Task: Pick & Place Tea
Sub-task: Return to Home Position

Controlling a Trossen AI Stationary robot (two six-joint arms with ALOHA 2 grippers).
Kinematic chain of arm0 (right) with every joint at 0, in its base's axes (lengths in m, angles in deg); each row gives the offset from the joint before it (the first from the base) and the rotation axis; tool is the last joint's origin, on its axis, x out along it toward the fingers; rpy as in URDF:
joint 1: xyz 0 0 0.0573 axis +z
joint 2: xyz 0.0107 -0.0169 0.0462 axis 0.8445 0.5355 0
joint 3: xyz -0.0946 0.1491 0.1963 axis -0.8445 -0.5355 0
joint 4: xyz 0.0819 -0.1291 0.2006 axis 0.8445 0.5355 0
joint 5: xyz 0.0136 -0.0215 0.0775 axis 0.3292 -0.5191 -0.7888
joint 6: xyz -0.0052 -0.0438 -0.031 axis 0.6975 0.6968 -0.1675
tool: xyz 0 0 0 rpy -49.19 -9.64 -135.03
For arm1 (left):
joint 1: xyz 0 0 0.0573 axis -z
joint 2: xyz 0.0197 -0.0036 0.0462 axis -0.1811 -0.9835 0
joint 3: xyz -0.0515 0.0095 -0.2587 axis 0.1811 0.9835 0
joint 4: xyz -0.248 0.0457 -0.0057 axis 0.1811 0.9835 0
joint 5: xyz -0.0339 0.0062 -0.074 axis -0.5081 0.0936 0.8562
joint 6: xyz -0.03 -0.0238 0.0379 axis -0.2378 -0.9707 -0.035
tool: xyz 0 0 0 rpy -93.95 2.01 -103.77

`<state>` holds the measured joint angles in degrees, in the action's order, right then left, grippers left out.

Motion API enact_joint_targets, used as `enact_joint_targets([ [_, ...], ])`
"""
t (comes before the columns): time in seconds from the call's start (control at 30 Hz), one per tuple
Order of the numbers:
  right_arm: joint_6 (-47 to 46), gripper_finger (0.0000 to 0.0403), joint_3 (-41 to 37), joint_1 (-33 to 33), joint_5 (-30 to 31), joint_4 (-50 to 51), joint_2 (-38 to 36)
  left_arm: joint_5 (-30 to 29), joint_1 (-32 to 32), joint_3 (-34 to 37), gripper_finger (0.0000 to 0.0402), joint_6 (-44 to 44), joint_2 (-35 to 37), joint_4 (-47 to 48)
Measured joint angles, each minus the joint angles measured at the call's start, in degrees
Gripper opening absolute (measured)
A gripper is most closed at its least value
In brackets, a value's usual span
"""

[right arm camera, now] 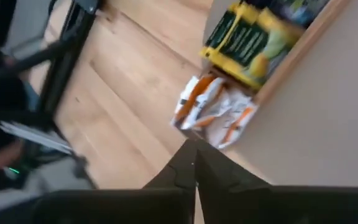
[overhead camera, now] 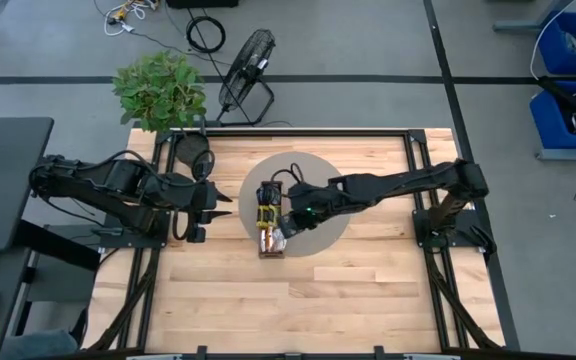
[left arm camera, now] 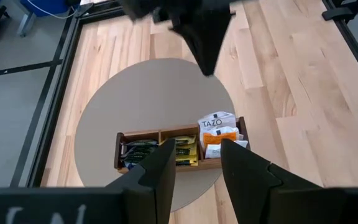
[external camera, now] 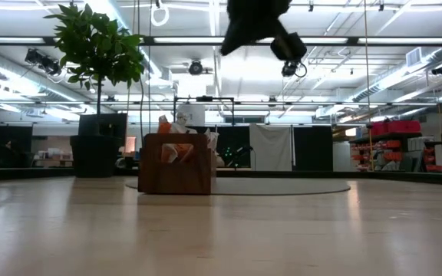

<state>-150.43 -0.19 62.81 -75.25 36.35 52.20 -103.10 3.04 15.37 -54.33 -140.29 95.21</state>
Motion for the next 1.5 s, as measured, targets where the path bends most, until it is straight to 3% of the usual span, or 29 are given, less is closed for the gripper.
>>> enact_joint_targets([
  [0.33, 24.56, 0.0004, 0.02, 1.48, 7.41, 9.20, -4.76, 0.02, -0.02, 0.00, 0.0133, -1.60, 0.00, -1.68],
  [0.57, 31.75, 0.0002, 0.00, 1.26, 7.85, 10.32, -4.76, 0.87, -0.02, 0.00, 0.0132, 0.77, -0.02, -13.99],
  [0.83, 36.53, 0.0001, 0.02, 1.29, 9.14, 15.71, -5.67, 2.31, -2.15, 0.00, 0.0114, 0.56, -0.60, -18.68],
  [1.03, 36.40, 0.0000, 0.02, 1.29, 9.68, 19.67, -6.81, 6.56, -3.98, -0.16, 0.0094, 2.01, -2.03, -24.49],
  [1.3, 36.40, 0.0000, 0.00, 1.41, 9.96, 19.84, -8.35, 8.41, -5.38, 0.08, 0.0039, 3.97, -3.14, -24.81],
  [1.5, 34.98, 0.0000, 0.00, 2.05, 12.17, 20.37, -9.37, 15.27, -7.30, 9.27, 0.0005, 2.95, -1.80, -39.34],
])
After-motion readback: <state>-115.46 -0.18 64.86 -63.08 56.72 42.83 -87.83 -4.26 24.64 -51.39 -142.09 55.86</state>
